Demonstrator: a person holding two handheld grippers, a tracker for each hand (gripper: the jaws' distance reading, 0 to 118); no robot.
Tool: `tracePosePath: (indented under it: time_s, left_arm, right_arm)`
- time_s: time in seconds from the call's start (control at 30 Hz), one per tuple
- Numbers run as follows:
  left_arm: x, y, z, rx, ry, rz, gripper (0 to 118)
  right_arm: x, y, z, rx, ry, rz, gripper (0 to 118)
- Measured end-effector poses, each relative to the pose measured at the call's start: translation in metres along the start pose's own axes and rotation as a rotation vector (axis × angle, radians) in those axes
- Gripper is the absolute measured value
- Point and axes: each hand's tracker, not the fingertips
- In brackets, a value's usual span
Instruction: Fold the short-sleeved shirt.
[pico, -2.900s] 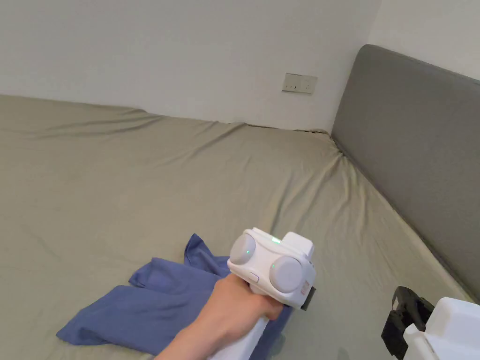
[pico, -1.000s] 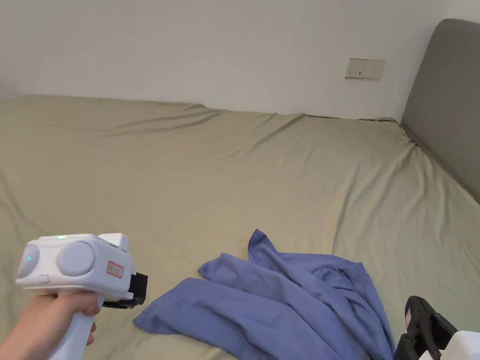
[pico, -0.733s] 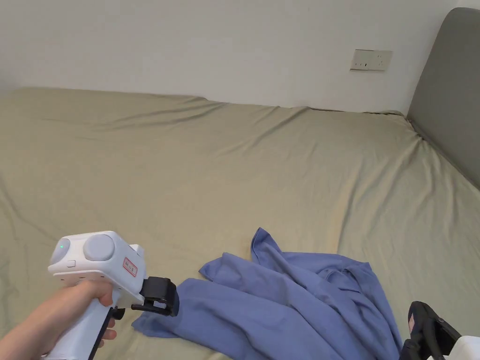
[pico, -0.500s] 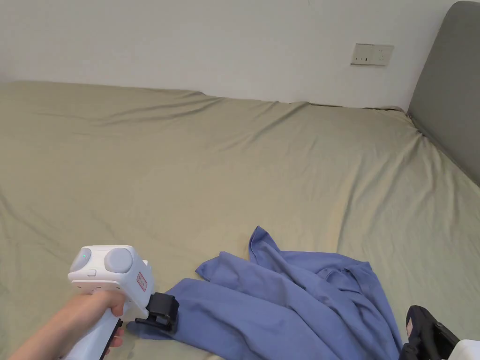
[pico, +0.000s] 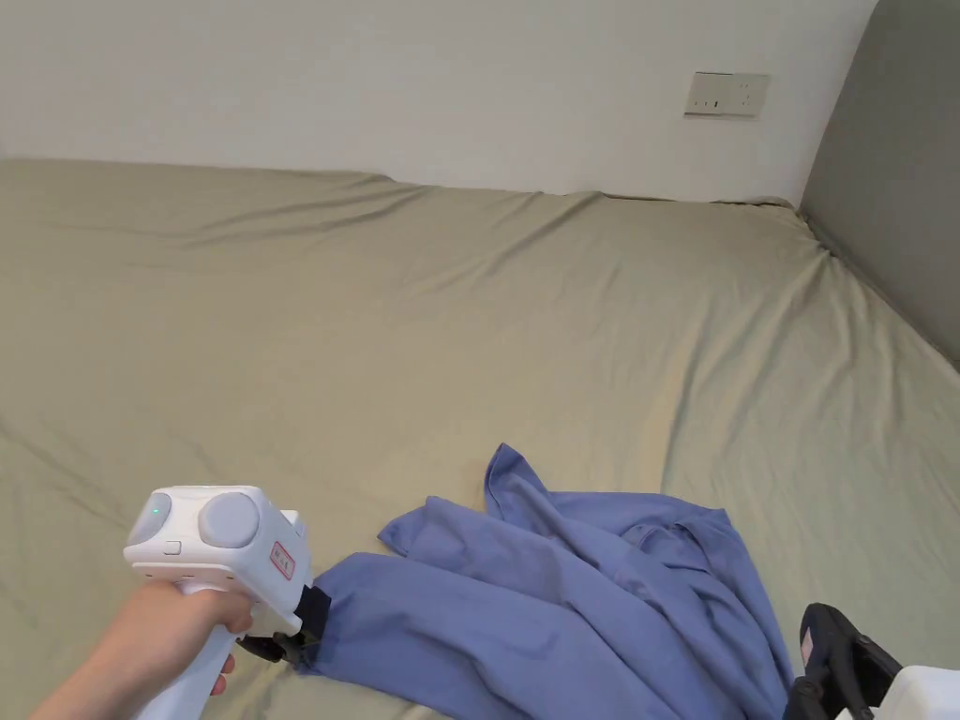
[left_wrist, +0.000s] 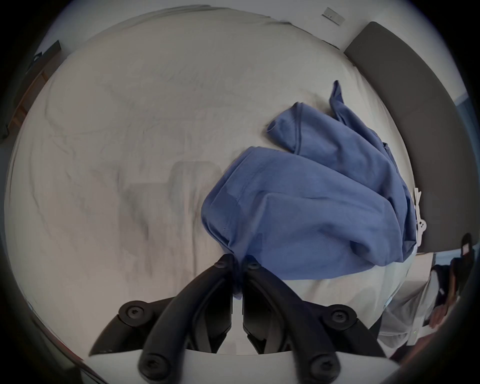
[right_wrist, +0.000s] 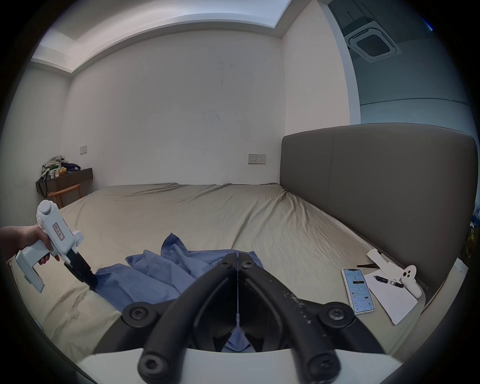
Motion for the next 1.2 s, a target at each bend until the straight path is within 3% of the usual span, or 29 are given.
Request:
tracePosePath:
  time_s: [0.17, 0.23, 0.33, 0.37, 0.47, 0.6, 0.67, 0.77, 0.83, 0.93, 1.0, 1.03, 1.07, 1.1, 1.13, 1.2]
  left_arm:
    - [-0.001, -0.016, 0.021, 0.042, -0.039, 0.015, 5]
    - [-0.002, -0.023, 0.029, 0.061, -0.045, 0.012, 5]
    - [-0.003, -0.031, 0.037, 0.065, -0.079, 0.037, 5]
    - [-0.003, -0.034, 0.039, 0.068, -0.083, 0.041, 5]
    - [-0.002, -0.041, 0.042, 0.070, -0.089, 0.044, 5]
    - [-0.001, -0.047, 0.041, 0.060, -0.088, 0.040, 5]
    - [0.000, -0.049, 0.040, 0.058, -0.081, 0.038, 5]
    - [-0.003, -0.049, 0.037, 0.050, -0.083, 0.046, 5]
    - [-0.003, -0.050, 0.035, 0.047, -0.086, 0.055, 5]
    - [-0.006, -0.051, 0.033, 0.047, -0.092, 0.067, 5]
    - [-0.008, -0.052, 0.033, 0.049, -0.098, 0.071, 5]
    - [-0.009, -0.054, 0.034, 0.052, -0.101, 0.073, 5]
    - [-0.009, -0.055, 0.035, 0.057, -0.105, 0.075, 5]
    - [-0.009, -0.057, 0.037, 0.066, -0.112, 0.076, 5]
    - [-0.010, -0.059, 0.039, 0.081, -0.117, 0.078, 5]
    - [-0.012, -0.064, 0.046, 0.131, -0.139, 0.091, 5]
  right_arm:
    - [0.018, 0.003, -0.006, -0.013, -0.026, -0.017, 3]
    - [0.032, 0.010, -0.022, -0.097, -0.031, 0.036, 14]
    - [0.057, 0.016, -0.062, -0.295, 0.041, 0.091, 101]
    - [0.065, 0.014, -0.075, -0.347, 0.063, 0.093, 118]
    - [0.086, 0.006, -0.109, -0.435, 0.068, 0.051, 118]
    - [0.090, -0.012, -0.157, -0.598, 0.003, 0.180, 118]
    - [0.088, -0.027, -0.179, -0.672, -0.019, 0.203, 118]
    - [0.081, -0.041, -0.197, -0.741, 0.015, 0.217, 107]
    - [0.072, -0.051, -0.206, -0.775, 0.011, 0.279, 102]
    - [0.062, -0.065, -0.213, -0.806, 0.029, 0.344, 81]
    - [0.059, -0.057, -0.205, -0.773, 0.065, 0.293, 64]
    - [0.058, -0.055, -0.200, -0.770, 0.107, 0.258, 64]
    - [0.058, -0.054, -0.197, -0.765, 0.153, 0.223, 41]
    - [0.057, -0.055, -0.195, -0.767, 0.182, 0.190, 10]
    - [0.058, -0.054, -0.190, -0.748, 0.154, 0.181, 4]
    - [0.062, -0.052, -0.183, -0.699, 0.168, 0.120, 4]
